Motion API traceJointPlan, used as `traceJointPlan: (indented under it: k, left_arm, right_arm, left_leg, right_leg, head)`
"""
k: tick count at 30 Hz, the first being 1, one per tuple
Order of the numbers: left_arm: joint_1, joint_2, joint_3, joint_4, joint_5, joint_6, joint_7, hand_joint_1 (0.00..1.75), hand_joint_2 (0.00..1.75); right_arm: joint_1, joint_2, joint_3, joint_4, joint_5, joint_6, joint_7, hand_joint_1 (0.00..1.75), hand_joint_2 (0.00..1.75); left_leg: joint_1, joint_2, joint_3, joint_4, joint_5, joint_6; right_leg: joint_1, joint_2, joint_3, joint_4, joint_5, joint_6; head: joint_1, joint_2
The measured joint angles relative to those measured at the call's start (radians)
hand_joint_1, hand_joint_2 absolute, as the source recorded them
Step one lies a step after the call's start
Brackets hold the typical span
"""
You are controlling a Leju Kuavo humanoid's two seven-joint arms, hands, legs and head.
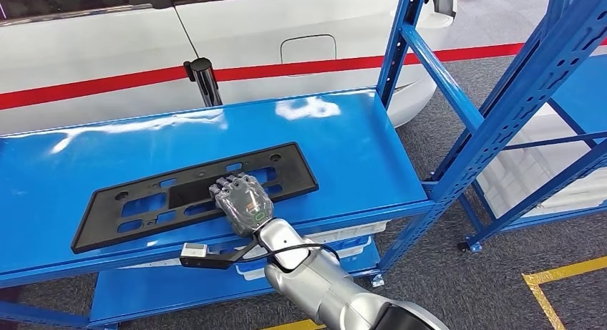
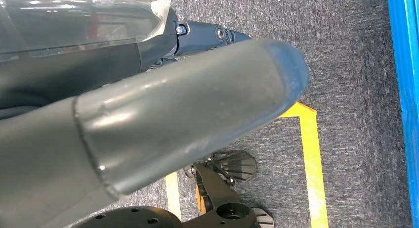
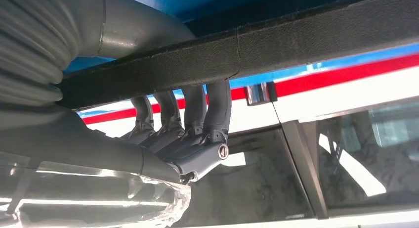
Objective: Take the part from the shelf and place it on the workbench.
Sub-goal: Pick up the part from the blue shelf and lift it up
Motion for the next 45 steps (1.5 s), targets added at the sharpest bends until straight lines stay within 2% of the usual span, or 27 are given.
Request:
traceJointPlan:
  k: [8,15,19,23,30,41,45]
  left_arm:
    - [0.000,0.000,0.002,0.000,-0.013,0.000,-0.004,0.00,0.00]
    - [0.000,0.000,0.012,0.000,-0.022,0.003,-0.019,0.00,0.00]
    - [0.000,0.000,0.022,0.000,-0.025,0.001,-0.028,0.00,1.75]
    - [0.000,0.000,0.029,0.000,-0.034,-0.021,-0.042,0.00,1.75]
    - [0.002,0.000,0.040,0.000,-0.043,-0.021,-0.039,0.00,1.75]
    - [0.002,-0.001,0.052,0.000,-0.045,0.017,0.009,0.00,1.75]
    - [0.002,-0.002,0.058,0.000,-0.041,0.025,0.014,0.00,1.75]
  right_arm:
    - [0.006,0.001,-0.048,-0.046,-0.173,-0.017,-0.154,1.75,1.75]
    - [0.021,-0.001,-0.106,-0.176,-0.425,-0.020,-0.319,1.75,1.75]
    - [0.035,-0.013,-0.117,-0.298,-0.600,-0.010,-0.387,1.74,1.75]
    - [0.052,-0.031,-0.119,-0.443,-0.783,0.056,-0.433,1.72,1.75]
    - [0.105,-0.072,-0.124,-0.673,-1.069,0.255,-0.464,1.73,1.75]
    - [0.170,-0.116,-0.125,-0.794,-1.226,0.383,-0.463,1.73,1.75]
    - [0.191,-0.127,-0.122,-0.811,-1.248,0.402,-0.462,1.73,1.75]
  left_leg:
    - [0.000,0.000,0.000,0.000,0.000,0.000]
    - [0.000,0.000,0.000,0.000,0.000,0.000]
    - [0.000,0.000,0.000,0.000,0.000,0.000]
    - [0.000,0.000,-0.001,0.000,0.000,0.000]
    - [0.000,0.000,-0.002,0.000,-0.001,-0.001]
    - [0.000,0.000,-0.002,0.000,-0.001,-0.001]
    - [0.000,0.000,-0.003,0.000,-0.001,-0.001]
  right_leg:
    - [0.000,0.000,0.000,0.000,0.000,0.000]
    - [0.000,0.000,0.000,0.000,0.000,0.000]
    - [0.000,0.000,-0.001,0.000,0.000,0.000]
    - [0.000,0.000,-0.002,0.000,0.000,0.000]
    - [0.000,0.000,-0.002,0.000,0.000,0.000]
    - [0.000,0.000,-0.002,0.000,0.000,0.000]
    - [0.000,0.000,-0.002,0.000,0.000,0.000]
  head:
    - [0.000,0.000]
    - [0.000,0.000]
    - [0.000,0.000]
    - [0.000,0.000]
    - [0.000,0.000]
    - [0.000,0.000]
    - [0.000,0.000]
